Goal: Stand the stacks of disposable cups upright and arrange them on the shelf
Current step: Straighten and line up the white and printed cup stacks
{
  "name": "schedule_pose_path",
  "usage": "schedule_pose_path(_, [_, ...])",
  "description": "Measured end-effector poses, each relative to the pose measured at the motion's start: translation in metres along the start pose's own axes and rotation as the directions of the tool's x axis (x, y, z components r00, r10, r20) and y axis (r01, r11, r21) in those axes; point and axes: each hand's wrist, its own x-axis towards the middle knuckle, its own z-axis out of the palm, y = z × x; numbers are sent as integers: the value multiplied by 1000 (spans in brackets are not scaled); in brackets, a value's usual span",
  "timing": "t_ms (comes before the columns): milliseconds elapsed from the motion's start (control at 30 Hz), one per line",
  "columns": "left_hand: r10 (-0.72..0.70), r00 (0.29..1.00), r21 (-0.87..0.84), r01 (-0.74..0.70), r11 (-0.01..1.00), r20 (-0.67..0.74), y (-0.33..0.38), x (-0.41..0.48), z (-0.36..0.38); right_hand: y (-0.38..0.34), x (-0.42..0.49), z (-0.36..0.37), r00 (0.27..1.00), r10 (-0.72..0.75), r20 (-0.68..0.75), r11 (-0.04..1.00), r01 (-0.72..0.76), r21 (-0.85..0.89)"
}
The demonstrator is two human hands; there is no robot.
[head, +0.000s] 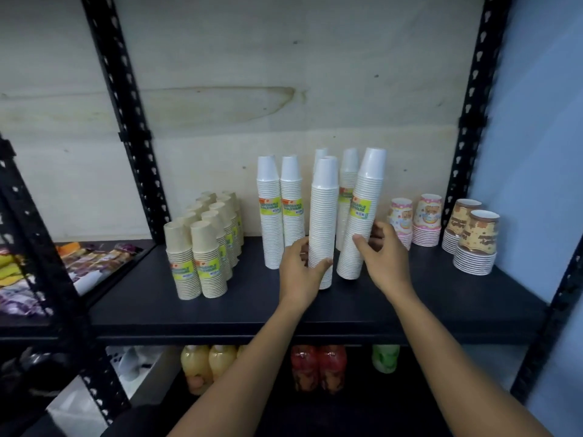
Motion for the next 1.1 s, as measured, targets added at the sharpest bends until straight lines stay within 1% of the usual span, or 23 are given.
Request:
schedule_pose_path(200, [-13,997,28,15,999,-77,-11,-6,-48,-17,-25,43,998,-18,53,998,15,54])
schedule_pose_path(300, [-1,993,45,6,999,-115,-17,-3,-64,-23,-35,61,994,-33,107,997,26,67])
schedule_pose_path(433, [18,990,63,-9,998,-143,-23,4,-81,-28,-38,78,990,-44,136,996,32,84])
schedule_pose_path(533, [34,993,46,-29,998,-112,-27,7,-88,-30,-37,87,986,-33,162,996,19,87])
schedule_pose_path(633, [49,997,25,-47,999,-59,-36,5,-87,-29,-37,90,988,-33,150,996,20,88])
schedule_pose_path(733, [50,997,17,-49,999,-62,-41,3,-83,-25,-39,91,989,-28,147,995,13,100])
schedule_pose_path(833, [39,994,34,-36,999,-104,-44,3,-78,-15,-45,92,985,-6,174,999,-2,48])
schedule_pose_path(933, [19,987,158,7,987,-161,-46,4,-74,-2,-49,97,982,22,185,999,-14,-41])
schedule_pose_path(1000, [-7,981,221,50,974,-192,-48,7,-73,0,-47,99,980,26,196,998,-14,-64])
schedule_pose_path(1100, [-66,990,148,85,985,-128,-52,12,-76,1,-43,99,978,33,205,997,-19,-69])
